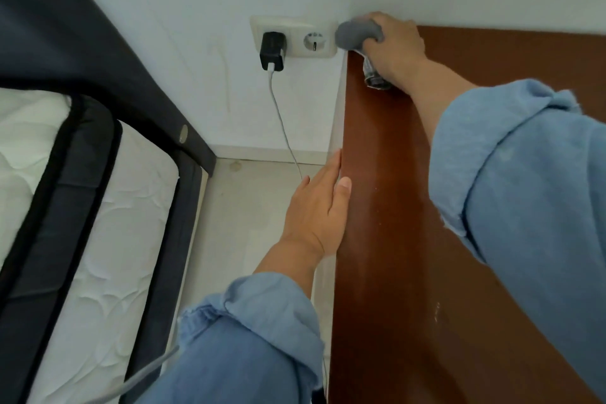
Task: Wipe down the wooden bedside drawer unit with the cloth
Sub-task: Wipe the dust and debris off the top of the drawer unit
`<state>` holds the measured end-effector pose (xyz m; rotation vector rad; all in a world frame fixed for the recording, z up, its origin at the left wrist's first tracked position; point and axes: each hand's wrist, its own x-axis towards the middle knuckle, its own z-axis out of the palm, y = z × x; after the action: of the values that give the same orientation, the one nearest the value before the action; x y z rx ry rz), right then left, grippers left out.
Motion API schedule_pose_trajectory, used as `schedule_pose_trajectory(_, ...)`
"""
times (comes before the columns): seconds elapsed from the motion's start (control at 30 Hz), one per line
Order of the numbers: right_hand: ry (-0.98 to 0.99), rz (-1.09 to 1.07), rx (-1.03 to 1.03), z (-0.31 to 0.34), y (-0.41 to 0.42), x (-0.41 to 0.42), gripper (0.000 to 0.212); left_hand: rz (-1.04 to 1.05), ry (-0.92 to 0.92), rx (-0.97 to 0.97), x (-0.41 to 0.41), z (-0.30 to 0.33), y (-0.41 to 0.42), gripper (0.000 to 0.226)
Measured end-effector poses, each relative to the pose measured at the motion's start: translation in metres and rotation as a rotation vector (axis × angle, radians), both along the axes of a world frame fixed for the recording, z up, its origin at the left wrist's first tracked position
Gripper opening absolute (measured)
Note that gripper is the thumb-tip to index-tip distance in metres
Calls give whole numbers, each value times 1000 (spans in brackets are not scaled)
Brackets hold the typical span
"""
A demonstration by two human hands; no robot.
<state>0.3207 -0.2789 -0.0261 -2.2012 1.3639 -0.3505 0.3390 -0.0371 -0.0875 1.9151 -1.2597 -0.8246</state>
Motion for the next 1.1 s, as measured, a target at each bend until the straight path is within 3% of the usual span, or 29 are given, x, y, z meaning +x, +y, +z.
schedule_pose_trajectory(0.3, -40, 154, -88, -11, 95, -59, 38, -10, -113, 239, -2, 26, 11, 50)
schedule_pose_trajectory(0.77, -80, 169, -30, -10, 272, -174, 34, 247, 205, 164, -72, 37, 132, 62)
schedule_pose_trajectory(0.87, -112, 162, -23, -8, 299, -189, 32, 306, 303, 137, -80, 40, 141, 53)
schedule_pose_trajectory(1.1, -128, 151, -1, -3, 341, -211, 31, 288, 273, 178, -88, 45, 151, 64)
